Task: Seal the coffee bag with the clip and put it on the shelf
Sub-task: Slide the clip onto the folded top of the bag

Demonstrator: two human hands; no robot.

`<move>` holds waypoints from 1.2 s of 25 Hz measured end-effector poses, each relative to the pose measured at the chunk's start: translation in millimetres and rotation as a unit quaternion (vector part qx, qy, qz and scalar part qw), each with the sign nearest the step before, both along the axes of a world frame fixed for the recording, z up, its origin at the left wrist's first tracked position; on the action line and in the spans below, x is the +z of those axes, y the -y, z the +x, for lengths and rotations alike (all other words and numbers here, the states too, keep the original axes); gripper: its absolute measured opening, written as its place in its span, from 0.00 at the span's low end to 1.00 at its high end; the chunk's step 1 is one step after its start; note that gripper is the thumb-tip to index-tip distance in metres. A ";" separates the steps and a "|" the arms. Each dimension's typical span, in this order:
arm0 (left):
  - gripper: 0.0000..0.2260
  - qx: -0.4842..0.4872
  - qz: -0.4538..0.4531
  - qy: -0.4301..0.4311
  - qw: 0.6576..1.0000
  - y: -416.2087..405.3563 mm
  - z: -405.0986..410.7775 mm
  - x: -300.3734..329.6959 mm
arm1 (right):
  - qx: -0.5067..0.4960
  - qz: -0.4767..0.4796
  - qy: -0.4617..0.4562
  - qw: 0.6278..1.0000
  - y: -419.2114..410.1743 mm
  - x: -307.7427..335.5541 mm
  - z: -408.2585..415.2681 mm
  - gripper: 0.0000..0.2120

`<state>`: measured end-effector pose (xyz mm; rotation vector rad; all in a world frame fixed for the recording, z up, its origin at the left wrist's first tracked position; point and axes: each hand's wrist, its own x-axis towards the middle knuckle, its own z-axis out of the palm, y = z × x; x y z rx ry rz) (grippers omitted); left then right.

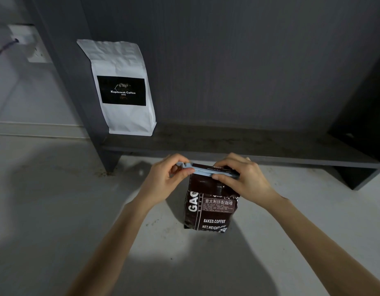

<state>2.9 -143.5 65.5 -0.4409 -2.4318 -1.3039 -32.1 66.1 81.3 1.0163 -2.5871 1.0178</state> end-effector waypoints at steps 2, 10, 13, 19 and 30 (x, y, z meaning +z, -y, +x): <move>0.05 -0.017 0.066 0.046 0.997 -0.2 -0.2 1.0 | -0.003 0.004 -0.001 1.000 0.7 -0.3 -0.2 0.19; 0.07 -0.064 0.144 0.126 0.979 0.3 -0.9 4.4 | 0.001 0.008 0.021 1.000 -1.2 0.7 -1.0 0.19; 0.06 -0.084 0.140 0.140 0.977 1.5 -1.1 4.7 | 0.003 0.015 0.039 0.999 -2.3 2.7 -1.1 0.15; 0.05 -0.080 0.142 0.148 0.975 1.9 -1.7 2.8 | 0.013 0.013 0.044 0.999 -4.3 5.3 -0.2 0.14; 0.01 -0.027 0.232 0.149 0.961 -1.6 -2.5 -10.5 | -0.080 -0.123 0.118 0.982 -20.5 -4.6 2.7 0.13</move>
